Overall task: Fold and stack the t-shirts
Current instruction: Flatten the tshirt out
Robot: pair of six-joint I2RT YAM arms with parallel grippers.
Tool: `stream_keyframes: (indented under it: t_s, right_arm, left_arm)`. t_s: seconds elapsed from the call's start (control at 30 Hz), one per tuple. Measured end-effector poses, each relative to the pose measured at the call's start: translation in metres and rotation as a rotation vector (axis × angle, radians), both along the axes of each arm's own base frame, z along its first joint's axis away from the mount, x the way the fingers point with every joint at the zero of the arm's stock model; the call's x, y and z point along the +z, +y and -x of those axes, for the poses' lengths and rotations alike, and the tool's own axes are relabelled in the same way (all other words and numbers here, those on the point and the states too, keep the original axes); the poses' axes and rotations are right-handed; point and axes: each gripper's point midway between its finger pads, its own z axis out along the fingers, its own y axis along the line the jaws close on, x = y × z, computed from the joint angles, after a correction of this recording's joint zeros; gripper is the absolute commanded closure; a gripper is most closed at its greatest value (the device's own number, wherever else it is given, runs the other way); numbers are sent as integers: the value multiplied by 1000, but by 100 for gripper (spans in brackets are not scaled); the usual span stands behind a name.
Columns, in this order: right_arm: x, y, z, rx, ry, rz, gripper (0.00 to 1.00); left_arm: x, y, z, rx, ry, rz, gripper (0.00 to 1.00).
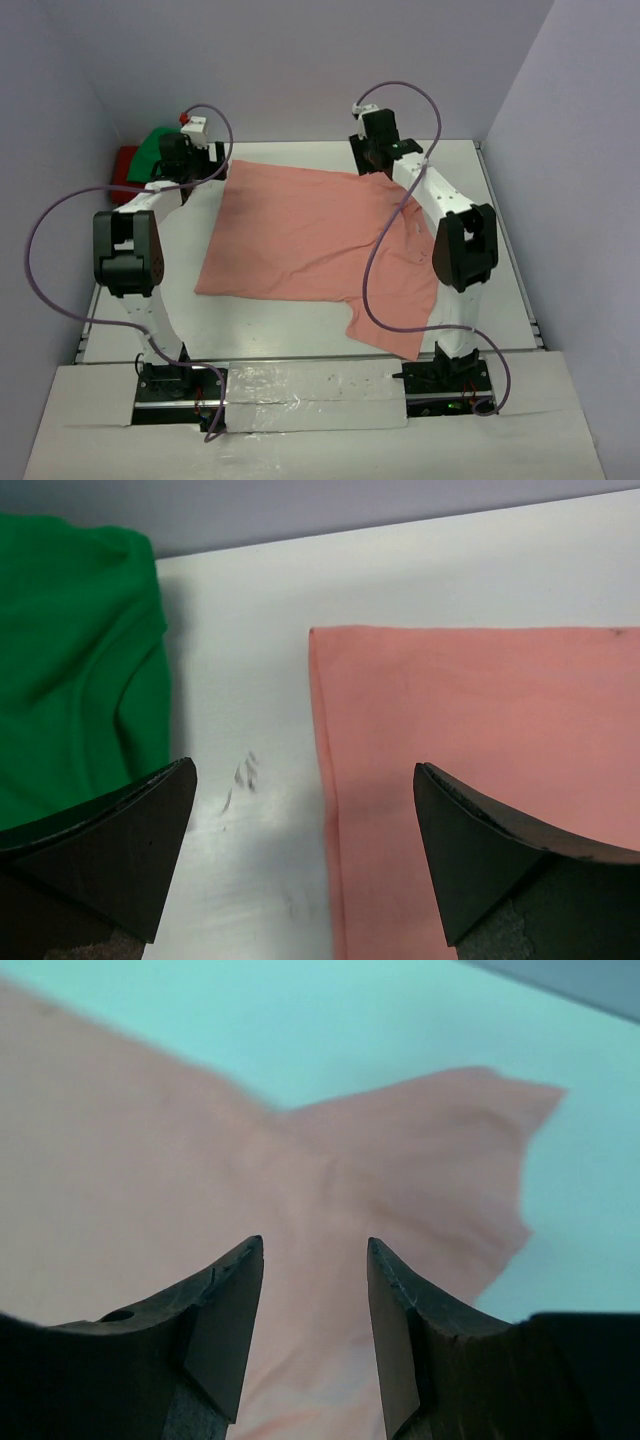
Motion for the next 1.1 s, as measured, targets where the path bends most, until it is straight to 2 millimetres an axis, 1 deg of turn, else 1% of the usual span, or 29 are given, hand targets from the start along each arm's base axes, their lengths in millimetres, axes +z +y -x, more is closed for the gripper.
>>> stream_keyframes:
  t_s: [0.03, 0.07, 0.1, 0.17, 0.2, 0.3, 0.37, 0.43, 0.53, 0.63, 0.77, 0.87, 0.97, 1.1]
  right_arm:
    - [3, -10, -16, -48, -23, 19, 47]
    - [1, -24, -32, -104, -38, 45, 47]
    - [-2, -35, -43, -144, -45, 63, 47]
    - [-14, -66, -62, -236, -44, 112, 47]
    - [-23, -82, -67, -277, -31, 138, 47]
    - [-44, -119, -76, -362, 12, 193, 46]
    - [-54, -140, -82, -410, 28, 219, 45]
    - [-59, -157, -85, -446, 40, 243, 44]
    - [-59, -176, -86, -482, 44, 257, 43]
    - [-60, -188, -86, -495, 50, 245, 43]
    - [-63, -199, -86, -488, 70, 194, 41]
    - [-65, -205, -92, -469, 80, 104, 41]
    - [-65, -216, -101, -460, 78, -11, 41]
    - [-66, -231, -106, -457, 78, -137, 41]
  left_arm:
    - [-4, -4, -9, -8, -1, -4, 1]
    - [-9, -7, -16, -15, 1, -7, 1]
    - [-11, -9, -20, -17, -1, -10, 1]
    - [-15, -13, -26, -22, -5, -14, 1]
    - [-17, -15, -27, -24, -5, -17, 1]
    - [-20, -18, -27, -27, -4, -24, 1]
    - [-20, -18, -27, -28, -5, -28, 1]
    - [-19, -19, -28, -28, -11, -32, 1]
    - [-18, -18, -28, -30, -20, -38, 1]
    - [-23, -17, -21, -30, -9, -42, 1]
    - [-31, -17, -13, -31, 10, -45, 1]
    - [-33, -16, -9, -30, 18, -46, 1]
    - [-25, -15, -5, -27, 8, -45, 1]
    - [-7, -11, 1, -19, -22, -43, 1]
